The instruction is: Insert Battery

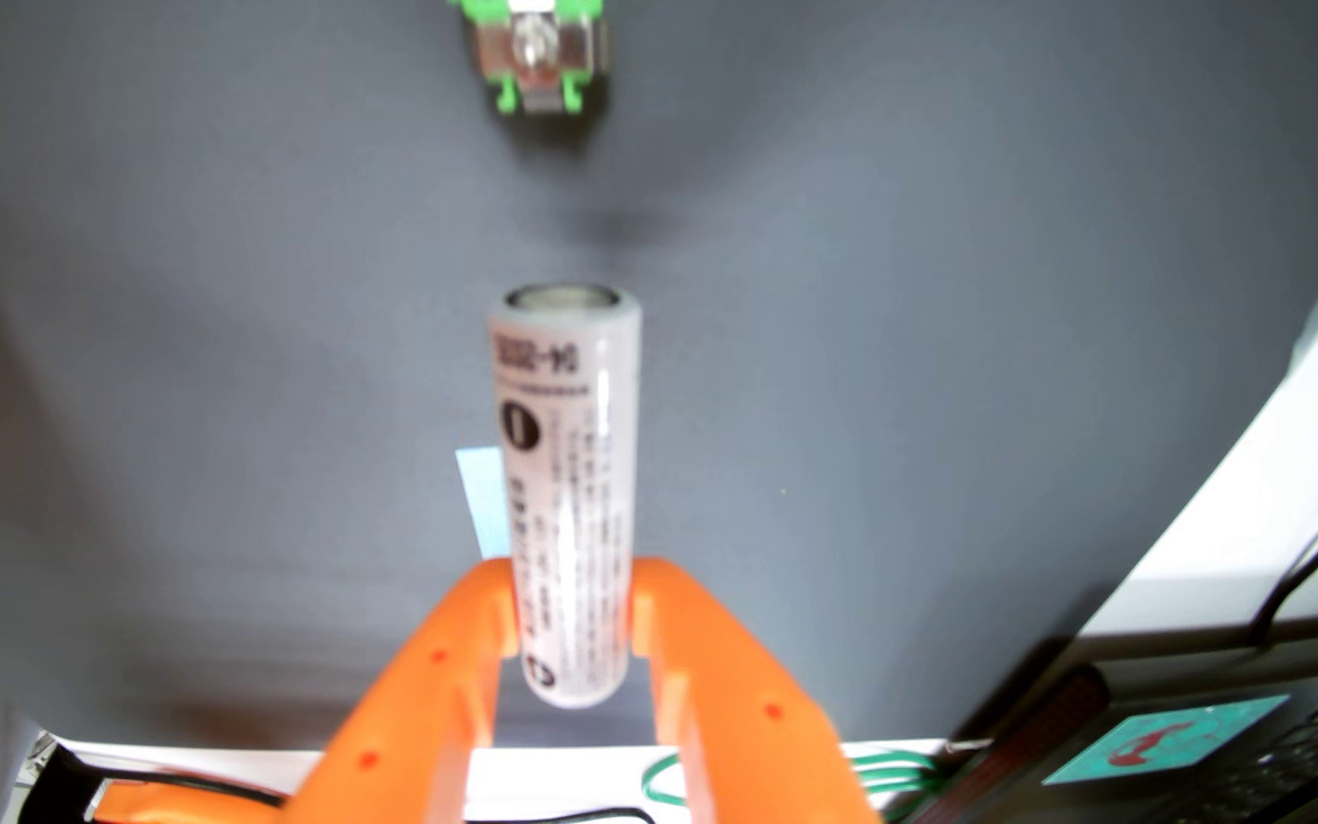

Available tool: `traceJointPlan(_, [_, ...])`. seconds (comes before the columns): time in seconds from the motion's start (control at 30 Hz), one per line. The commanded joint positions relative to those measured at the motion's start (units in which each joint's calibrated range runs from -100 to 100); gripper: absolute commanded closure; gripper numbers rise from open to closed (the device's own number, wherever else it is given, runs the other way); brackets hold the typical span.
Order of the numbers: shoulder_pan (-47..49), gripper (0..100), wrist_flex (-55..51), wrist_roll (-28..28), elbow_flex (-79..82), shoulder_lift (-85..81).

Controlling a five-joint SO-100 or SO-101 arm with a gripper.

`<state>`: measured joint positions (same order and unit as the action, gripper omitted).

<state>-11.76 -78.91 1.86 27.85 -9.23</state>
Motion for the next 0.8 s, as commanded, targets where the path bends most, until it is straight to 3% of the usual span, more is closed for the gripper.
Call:
traceJointPlan(0.0, [6.1,98,0.2,-2.3,-0.1,-2.0])
traceJointPlan(0.43, [16.4,98,5.0,-10.5,2.6,-1.9])
traceJointPlan(0.77, [19.5,98,12.1,-12.8,8.9,-2.0])
